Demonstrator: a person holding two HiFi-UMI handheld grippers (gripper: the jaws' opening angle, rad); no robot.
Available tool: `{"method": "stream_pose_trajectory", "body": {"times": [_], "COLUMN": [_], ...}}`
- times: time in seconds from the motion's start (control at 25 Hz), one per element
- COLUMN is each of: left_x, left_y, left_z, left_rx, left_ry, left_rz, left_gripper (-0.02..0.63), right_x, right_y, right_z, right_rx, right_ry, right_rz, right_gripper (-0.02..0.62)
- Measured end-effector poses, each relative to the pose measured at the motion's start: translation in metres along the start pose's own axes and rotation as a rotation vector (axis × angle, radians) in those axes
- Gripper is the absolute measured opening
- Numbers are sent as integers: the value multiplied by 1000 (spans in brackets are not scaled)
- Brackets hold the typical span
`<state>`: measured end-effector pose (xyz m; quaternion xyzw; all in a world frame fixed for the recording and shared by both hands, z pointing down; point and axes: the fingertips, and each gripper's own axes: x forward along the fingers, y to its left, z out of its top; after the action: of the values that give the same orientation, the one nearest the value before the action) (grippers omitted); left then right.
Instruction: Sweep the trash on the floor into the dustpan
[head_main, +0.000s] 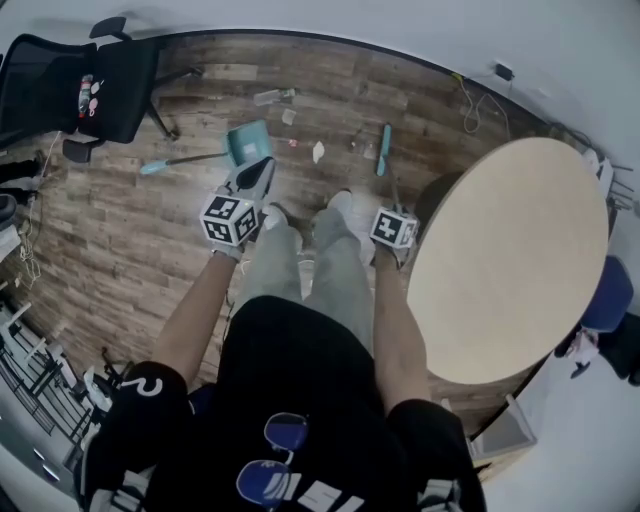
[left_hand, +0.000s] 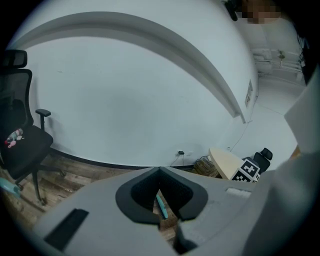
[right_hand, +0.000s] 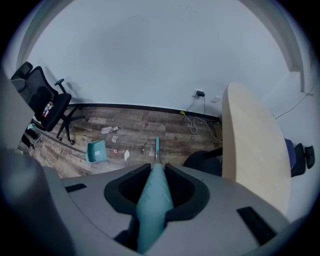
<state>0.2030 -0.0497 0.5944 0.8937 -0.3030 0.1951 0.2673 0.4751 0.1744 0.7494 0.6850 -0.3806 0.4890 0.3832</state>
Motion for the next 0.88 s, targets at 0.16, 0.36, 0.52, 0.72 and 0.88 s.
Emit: {"method": "stream_pose_trajectory", "body": {"times": [0.16,0.36,0.52,0.72,0.88], "left_x": [0,-10,-31,-66,-94], "left_y": [23,59,88,139,177], "left_z": [-17,-36,-41,-44,-49], "left_rx": [-14,-17,-4,-3,-7], "left_ry": [20,44,55,54,52], "left_rz": [-10,-39,-67,-51,-28], "left_gripper": [-2,-2,-2,-2,-2], "right_x": [16,17,9,1,-5], "right_y": [23,68,107,169,220], "right_z": [-11,-23,-36,-47,-53], "right_rx": [-23,-45,-18,19,15], "right_ry": [5,16,41,57,60], "right_rz": [24,24,25,33,50], "right_gripper": [84,84,84,84,84]}}
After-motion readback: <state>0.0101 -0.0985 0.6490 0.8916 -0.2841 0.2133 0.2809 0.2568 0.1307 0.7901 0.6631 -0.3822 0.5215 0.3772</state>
